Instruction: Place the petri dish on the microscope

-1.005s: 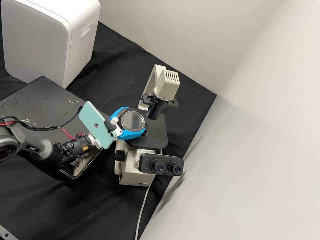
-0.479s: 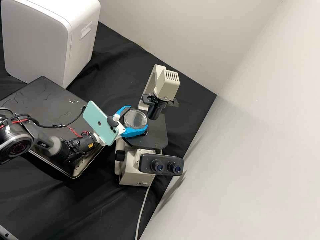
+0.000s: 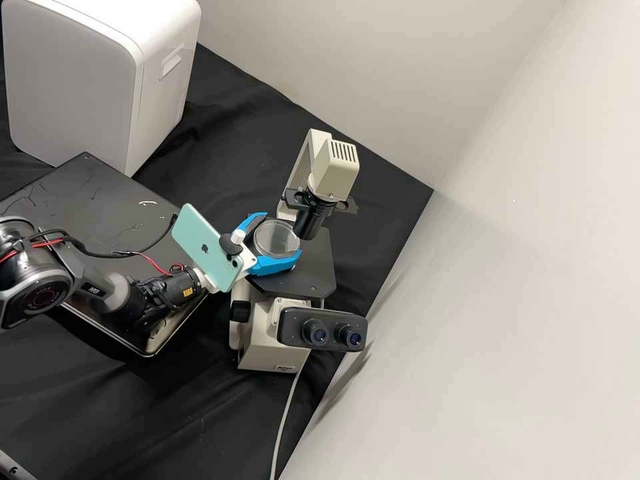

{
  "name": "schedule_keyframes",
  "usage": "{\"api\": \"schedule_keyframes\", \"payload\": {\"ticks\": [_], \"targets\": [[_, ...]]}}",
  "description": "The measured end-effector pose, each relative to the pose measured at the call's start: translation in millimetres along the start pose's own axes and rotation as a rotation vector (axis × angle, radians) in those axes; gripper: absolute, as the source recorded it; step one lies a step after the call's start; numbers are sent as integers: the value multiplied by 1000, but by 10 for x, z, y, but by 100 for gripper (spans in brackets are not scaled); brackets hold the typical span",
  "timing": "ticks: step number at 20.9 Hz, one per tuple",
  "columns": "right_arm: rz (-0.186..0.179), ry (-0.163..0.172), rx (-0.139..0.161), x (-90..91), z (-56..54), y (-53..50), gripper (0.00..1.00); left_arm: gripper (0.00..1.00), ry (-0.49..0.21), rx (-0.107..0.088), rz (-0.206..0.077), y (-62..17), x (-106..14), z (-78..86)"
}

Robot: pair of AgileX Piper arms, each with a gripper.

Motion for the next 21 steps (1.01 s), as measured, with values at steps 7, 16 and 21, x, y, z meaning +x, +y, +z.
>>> {"api": "schedule_keyframes", "payload": {"ticks": [7,16,21], "targets": [[32,24,-33,36,74,-50,0,100,0,0,0,0,0,0],[51,42,-34,41,97,-72,100,100,0,0,0,0,0,0],[51,41,-49,43,110,-84,100,100,0,0,0,0,0,0]]}}
